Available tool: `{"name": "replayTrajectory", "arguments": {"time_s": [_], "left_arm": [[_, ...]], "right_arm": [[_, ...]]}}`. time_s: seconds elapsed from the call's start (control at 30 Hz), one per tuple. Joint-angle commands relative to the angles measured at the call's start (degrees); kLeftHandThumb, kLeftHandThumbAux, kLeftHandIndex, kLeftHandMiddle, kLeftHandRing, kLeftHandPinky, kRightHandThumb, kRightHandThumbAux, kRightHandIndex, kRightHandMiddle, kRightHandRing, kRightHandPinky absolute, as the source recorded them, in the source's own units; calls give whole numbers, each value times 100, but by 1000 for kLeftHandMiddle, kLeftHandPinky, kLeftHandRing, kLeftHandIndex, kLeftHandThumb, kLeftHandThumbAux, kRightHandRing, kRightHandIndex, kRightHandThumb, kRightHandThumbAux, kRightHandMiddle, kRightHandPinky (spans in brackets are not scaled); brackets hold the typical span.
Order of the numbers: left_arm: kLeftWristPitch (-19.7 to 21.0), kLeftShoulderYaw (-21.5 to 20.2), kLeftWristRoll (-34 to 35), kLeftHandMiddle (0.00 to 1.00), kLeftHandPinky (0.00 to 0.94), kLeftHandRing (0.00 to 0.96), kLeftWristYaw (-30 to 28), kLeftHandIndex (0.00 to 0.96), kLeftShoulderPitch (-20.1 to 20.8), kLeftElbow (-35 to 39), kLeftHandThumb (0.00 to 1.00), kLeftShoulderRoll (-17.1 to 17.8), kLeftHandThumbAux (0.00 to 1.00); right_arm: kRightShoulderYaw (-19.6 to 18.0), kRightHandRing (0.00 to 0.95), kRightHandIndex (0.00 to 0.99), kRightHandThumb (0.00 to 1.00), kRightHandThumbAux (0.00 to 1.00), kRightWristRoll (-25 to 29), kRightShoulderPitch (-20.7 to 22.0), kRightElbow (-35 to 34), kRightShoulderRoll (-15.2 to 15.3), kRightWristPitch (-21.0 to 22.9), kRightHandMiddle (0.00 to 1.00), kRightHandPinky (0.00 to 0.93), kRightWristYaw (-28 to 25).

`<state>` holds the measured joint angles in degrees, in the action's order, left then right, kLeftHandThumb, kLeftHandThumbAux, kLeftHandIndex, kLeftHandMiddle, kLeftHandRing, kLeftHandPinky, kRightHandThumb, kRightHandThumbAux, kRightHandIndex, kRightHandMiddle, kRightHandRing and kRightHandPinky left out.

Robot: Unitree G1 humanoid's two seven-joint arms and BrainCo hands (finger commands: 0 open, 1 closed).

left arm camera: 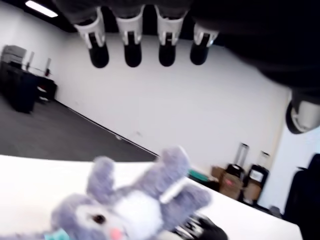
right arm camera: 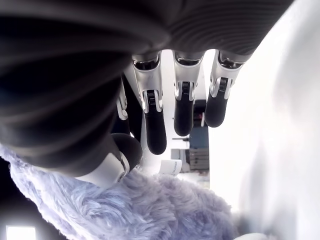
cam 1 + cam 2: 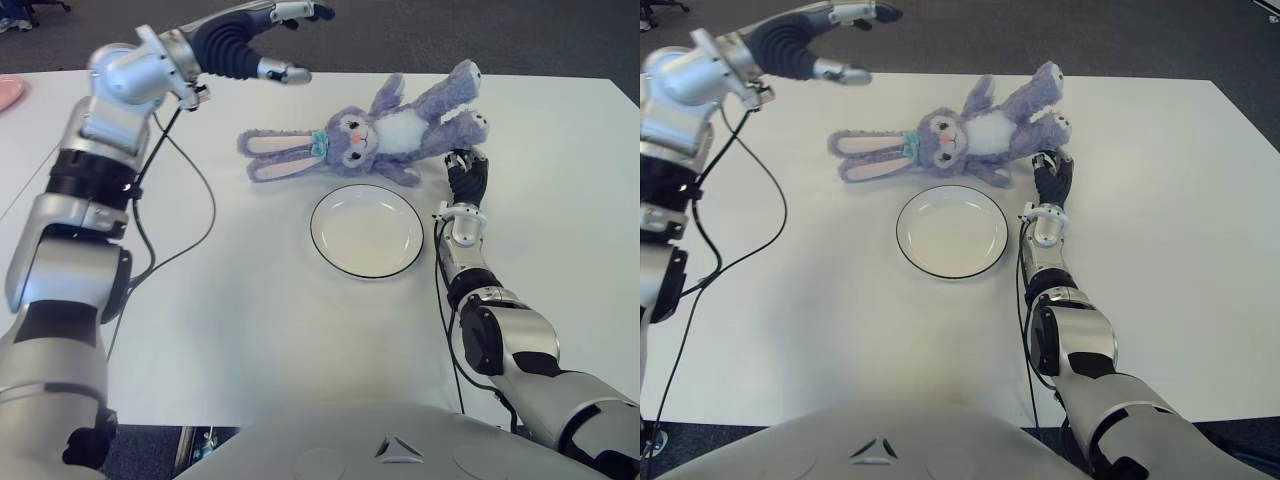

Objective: Put the doll into the plate.

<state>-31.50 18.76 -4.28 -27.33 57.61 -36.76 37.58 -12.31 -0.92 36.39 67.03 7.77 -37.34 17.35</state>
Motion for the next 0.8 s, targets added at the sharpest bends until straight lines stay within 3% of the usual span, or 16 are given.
{"name": "replayTrajectory", "arguments": {"time_s": [0.03, 0.3, 0.8], "left_arm": [[1341, 1427, -2452, 0, 0, 0, 3628, 0, 580, -3247, 234, -1521, 312], [1707, 1612, -2620, 0, 0, 0, 3657, 0, 618, -3799, 232, -2036, 304], [2207, 1367, -2730, 0, 0, 0, 3568, 0, 907, -4226, 213, -2376, 280]], "right_arm": [[194, 176, 427, 720, 723, -293, -1773, 966, -615, -134, 277, 202, 40], [301, 191, 427, 719, 723, -407, -1812, 966, -611, -168, 279, 214, 120], [344, 175, 429, 721, 722, -374, -1830, 977, -567, 13, 287, 185, 70]]}}
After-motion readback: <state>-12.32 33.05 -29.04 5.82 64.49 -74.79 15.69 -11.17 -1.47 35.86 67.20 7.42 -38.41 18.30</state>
